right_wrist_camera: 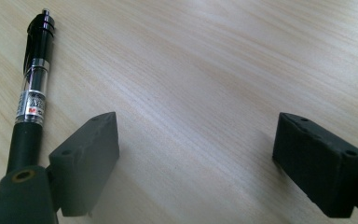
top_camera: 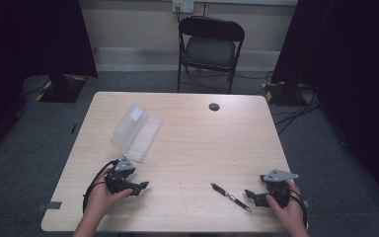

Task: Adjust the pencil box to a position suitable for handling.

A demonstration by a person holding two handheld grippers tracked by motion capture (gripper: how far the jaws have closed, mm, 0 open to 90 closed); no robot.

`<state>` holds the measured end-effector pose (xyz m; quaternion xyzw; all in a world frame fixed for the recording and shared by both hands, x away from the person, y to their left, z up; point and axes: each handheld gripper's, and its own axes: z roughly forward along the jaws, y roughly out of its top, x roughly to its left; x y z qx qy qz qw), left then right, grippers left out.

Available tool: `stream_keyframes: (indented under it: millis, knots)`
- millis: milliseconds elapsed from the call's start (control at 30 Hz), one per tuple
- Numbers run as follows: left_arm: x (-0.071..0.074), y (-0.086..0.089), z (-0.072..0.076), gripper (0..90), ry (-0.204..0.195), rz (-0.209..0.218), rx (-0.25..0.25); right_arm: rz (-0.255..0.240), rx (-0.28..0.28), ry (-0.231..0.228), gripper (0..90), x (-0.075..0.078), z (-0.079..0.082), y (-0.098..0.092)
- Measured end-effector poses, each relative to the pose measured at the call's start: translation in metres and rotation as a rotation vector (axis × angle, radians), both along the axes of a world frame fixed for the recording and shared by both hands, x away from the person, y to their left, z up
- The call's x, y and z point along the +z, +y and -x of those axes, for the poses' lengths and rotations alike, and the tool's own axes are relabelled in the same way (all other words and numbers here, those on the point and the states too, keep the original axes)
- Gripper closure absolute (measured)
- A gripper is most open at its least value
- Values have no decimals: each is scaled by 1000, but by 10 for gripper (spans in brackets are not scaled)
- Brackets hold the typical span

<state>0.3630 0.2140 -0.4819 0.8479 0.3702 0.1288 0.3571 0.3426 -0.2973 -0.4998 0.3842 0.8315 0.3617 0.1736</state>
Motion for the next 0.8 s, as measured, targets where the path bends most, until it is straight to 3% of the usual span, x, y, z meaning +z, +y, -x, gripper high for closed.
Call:
stream_keyframes:
  millis: [300,533,800]
  knots:
    - [11,6,-9,256,-22,27,49,1,-1,0,136,0,0,0]
    - [13,2,-17,274,-36,5,56,2,-1,-1,136,0,0,0]
    - [14,4,-34,321,-49,1,104,1,-1,0,136,0,0,0]
